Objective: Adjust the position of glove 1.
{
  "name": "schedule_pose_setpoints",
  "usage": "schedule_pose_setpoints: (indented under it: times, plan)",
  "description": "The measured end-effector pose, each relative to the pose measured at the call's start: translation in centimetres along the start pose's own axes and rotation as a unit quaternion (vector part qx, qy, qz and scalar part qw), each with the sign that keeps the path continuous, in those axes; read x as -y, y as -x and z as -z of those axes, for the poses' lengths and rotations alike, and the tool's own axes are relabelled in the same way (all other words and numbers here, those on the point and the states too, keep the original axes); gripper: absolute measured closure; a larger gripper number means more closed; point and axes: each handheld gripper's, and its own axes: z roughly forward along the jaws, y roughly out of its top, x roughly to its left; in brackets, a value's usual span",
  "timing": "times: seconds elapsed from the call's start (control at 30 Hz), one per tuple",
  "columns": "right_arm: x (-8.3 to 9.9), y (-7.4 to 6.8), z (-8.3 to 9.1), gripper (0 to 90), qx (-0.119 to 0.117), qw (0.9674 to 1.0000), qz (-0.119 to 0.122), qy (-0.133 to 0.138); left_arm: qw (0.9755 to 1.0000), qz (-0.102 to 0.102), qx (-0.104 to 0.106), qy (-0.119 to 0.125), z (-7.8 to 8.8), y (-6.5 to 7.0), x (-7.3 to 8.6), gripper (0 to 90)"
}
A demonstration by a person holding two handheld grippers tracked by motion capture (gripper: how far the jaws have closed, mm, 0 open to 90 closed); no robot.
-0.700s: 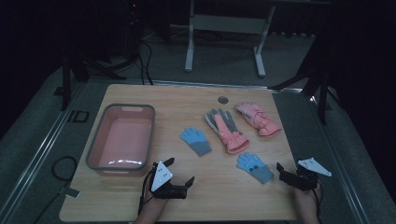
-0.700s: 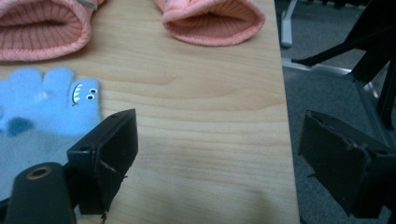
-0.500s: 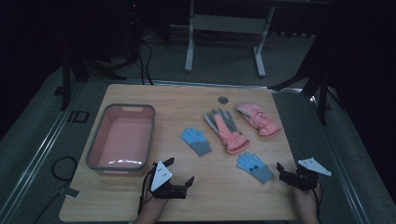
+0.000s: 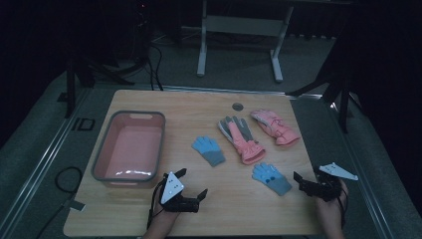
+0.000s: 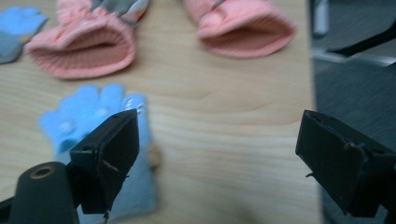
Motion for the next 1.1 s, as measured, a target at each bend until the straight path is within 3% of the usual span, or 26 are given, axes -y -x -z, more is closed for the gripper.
schedule_pose_setpoints:
  times: [0.03,0.2,0.5,0.73,0.87,1.1]
  plan:
    - [-0.1,0.0,-0.1,13.3,-0.009,0.9999,-0.002,-0.005,1.0,0.0,0.0,0.0,0.0,0.0,0.0,1.1]
    - [-1.5,-0.6,0.5,13.4,-0.004,0.9997,0.02,0.013,1.0,-0.002,-0.001,-0.001,0.0,0.0,0.0,1.1]
    - [-4.2,-1.2,1.5,13.5,-0.012,0.9988,0.025,0.04,1.0,0.001,0.0,0.0,0.0,0.0,0.0,1.1]
    - [-6.9,-2.9,2.1,11.8,-0.008,0.998,0.039,0.049,1.0,0.004,0.0,-0.001,0.0,0.0,0.0,1.1]
    - [-9.0,-4.5,2.1,11.2,-0.037,0.9964,0.056,0.052,1.0,0.003,-0.001,-0.001,-0.1,0.0,0.0,1.1]
    - [-10.9,-6.6,1.6,10.7,-0.067,0.9935,0.079,0.047,1.0,0.004,0.001,-0.001,0.0,-0.1,0.0,1.1]
